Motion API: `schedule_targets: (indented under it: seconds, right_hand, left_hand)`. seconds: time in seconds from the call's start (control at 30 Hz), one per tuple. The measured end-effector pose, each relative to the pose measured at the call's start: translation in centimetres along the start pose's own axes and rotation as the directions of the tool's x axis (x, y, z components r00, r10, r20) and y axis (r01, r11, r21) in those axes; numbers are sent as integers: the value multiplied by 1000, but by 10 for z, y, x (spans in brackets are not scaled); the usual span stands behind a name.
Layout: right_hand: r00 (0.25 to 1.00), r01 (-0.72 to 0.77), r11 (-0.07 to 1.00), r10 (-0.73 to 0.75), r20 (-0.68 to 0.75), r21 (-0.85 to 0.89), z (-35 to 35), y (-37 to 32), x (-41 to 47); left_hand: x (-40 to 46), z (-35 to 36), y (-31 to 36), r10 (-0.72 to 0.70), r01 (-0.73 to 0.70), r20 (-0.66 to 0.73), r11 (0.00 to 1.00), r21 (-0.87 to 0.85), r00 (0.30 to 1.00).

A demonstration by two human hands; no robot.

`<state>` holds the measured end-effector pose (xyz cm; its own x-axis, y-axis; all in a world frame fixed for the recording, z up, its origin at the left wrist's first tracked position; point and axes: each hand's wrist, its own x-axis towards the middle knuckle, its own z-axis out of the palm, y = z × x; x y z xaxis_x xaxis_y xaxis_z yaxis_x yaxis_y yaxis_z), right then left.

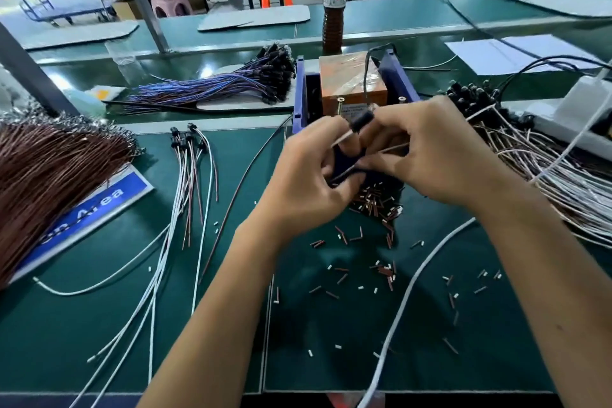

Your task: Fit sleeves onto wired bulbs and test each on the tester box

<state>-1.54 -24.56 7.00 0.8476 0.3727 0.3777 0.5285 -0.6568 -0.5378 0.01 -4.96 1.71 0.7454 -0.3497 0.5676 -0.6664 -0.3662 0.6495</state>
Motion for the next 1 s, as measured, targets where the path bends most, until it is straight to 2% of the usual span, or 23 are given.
schedule_targets:
  seconds: [0.1, 0.17, 0.27, 0.37, 0.57, 0.73, 0.9, 1.0]
  right_hand:
    - [989, 68, 998, -70, -128, -16, 12, 12, -14]
    - [979, 89, 996, -92, -179, -27, 19, 20, -22]
    - [979, 66, 996, -53, -198, 62, 28, 32, -33]
    - [984, 12, 987, 16, -175, 158, 33, 42, -41]
    - [988, 14, 984, 14, -156, 177, 35, 50, -42]
    - [985, 66, 991, -47, -167, 115, 41, 51, -40]
    - [981, 52, 993, -31, -193, 105, 43, 52, -40]
    - [948, 77, 994, -50, -313, 73, 43, 49, -41]
  left_hand:
    - [-3, 7, -7, 55, -57, 17, 986, 157, 998]
    - [-7, 12, -12, 50, -55, 31, 985, 162, 998]
    - [-15, 18, -21, -28, 28, 54, 1000, 6, 998]
    - [-18, 19, -24, -122, 129, 88, 989, -79, 989]
    - [-17, 20, -21, -261, 285, 151, 943, -171, 953]
    - [-19, 19, -20, -361, 417, 245, 876, -240, 900]
    - [-19, 18, -20, -402, 454, 222, 839, -300, 888]
    - [-18, 16, -20, -375, 432, 216, 812, -392, 902]
